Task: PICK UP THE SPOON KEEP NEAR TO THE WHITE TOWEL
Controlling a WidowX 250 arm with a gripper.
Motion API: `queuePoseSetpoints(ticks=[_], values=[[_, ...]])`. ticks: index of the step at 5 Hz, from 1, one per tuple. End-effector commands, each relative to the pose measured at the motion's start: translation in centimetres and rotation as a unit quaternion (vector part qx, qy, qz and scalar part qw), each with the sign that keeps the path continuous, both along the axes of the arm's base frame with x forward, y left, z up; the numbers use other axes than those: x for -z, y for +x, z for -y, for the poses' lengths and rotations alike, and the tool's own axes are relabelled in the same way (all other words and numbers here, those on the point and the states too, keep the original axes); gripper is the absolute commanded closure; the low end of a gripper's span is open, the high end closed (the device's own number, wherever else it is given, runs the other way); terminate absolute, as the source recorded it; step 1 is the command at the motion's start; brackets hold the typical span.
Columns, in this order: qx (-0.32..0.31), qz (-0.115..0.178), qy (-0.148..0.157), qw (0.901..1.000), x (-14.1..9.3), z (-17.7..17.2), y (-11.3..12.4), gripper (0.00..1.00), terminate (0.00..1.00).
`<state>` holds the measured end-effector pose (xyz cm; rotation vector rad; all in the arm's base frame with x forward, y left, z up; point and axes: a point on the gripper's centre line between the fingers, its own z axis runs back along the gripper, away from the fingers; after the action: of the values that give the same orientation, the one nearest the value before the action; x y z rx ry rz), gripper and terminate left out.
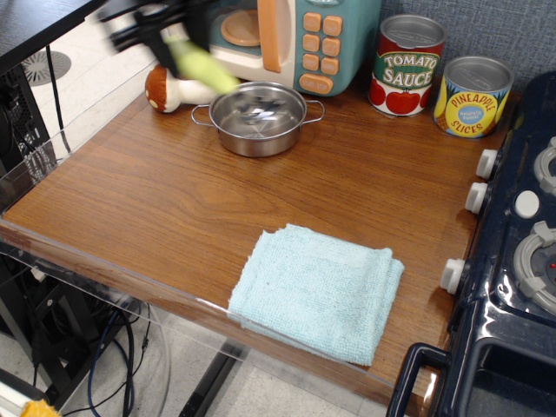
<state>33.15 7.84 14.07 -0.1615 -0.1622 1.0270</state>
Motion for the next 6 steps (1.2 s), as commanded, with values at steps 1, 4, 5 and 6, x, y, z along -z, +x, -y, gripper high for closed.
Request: queuePoseSetpoints(ticks=[1, 4, 5, 6], values=[[0.168, 0.039, 0.008, 0.9850, 0.1, 7.1, 1.6, 1.00, 0.00], [0.329, 0.106, 0.000, 0.9385, 5.2, 10.7, 5.4, 1.00, 0.00], [0.353, 0.101, 0.016, 0.9299, 6.6, 12.3, 6.0, 1.00, 0.00], [0.360, 0.100, 0.021, 0.9275, 7.6, 13.4, 6.7, 1.00, 0.00]])
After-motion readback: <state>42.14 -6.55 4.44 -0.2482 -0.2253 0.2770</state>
